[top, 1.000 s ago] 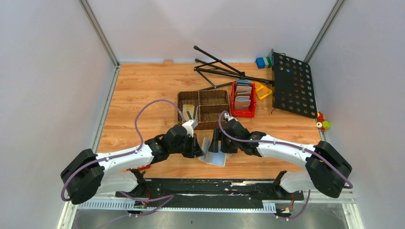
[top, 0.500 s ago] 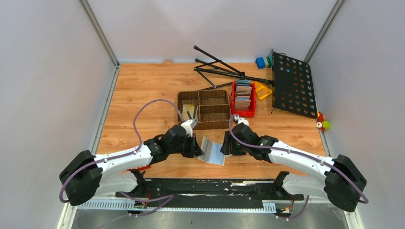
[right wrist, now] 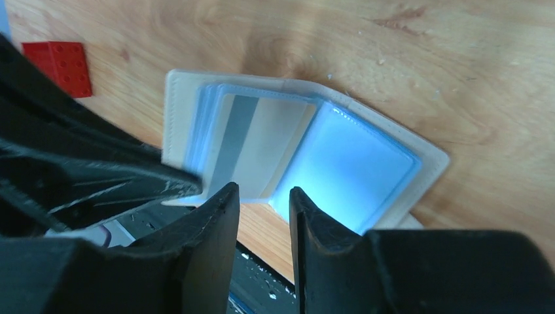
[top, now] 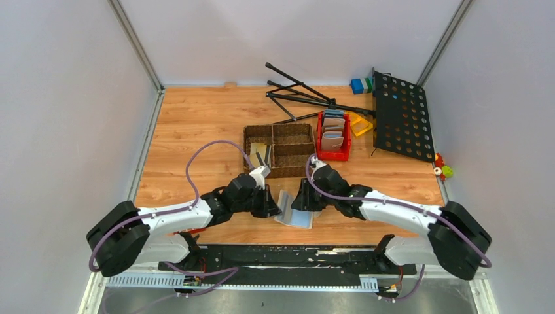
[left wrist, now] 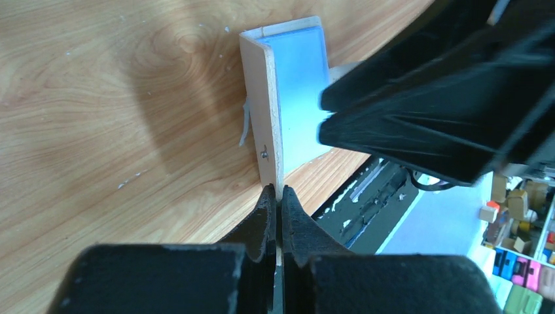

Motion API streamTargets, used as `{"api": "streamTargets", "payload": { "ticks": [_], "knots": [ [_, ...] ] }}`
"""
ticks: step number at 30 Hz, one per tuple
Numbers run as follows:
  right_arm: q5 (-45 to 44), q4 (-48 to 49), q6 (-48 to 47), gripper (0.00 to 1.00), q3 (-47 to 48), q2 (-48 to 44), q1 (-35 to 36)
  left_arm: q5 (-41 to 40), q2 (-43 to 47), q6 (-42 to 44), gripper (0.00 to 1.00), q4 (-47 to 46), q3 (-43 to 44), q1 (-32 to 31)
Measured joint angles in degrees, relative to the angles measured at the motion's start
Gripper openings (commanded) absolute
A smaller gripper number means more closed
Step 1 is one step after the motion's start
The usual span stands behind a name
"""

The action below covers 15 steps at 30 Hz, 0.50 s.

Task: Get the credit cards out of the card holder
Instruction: Remove the credit card from the card holder.

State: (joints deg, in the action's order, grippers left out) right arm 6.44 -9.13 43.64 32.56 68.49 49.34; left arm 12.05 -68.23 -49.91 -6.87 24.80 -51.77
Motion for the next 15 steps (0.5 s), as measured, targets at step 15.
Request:
{"api": "streamTargets", "payload": {
  "ticks": [15],
  "knots": [
    [5.8, 3.9, 2.0, 0.04, -0.9, 11.8, -2.3, 3.7, -0.6, -2.3, 0.00, -8.3, -2.7, 0.0]
  ]
}}
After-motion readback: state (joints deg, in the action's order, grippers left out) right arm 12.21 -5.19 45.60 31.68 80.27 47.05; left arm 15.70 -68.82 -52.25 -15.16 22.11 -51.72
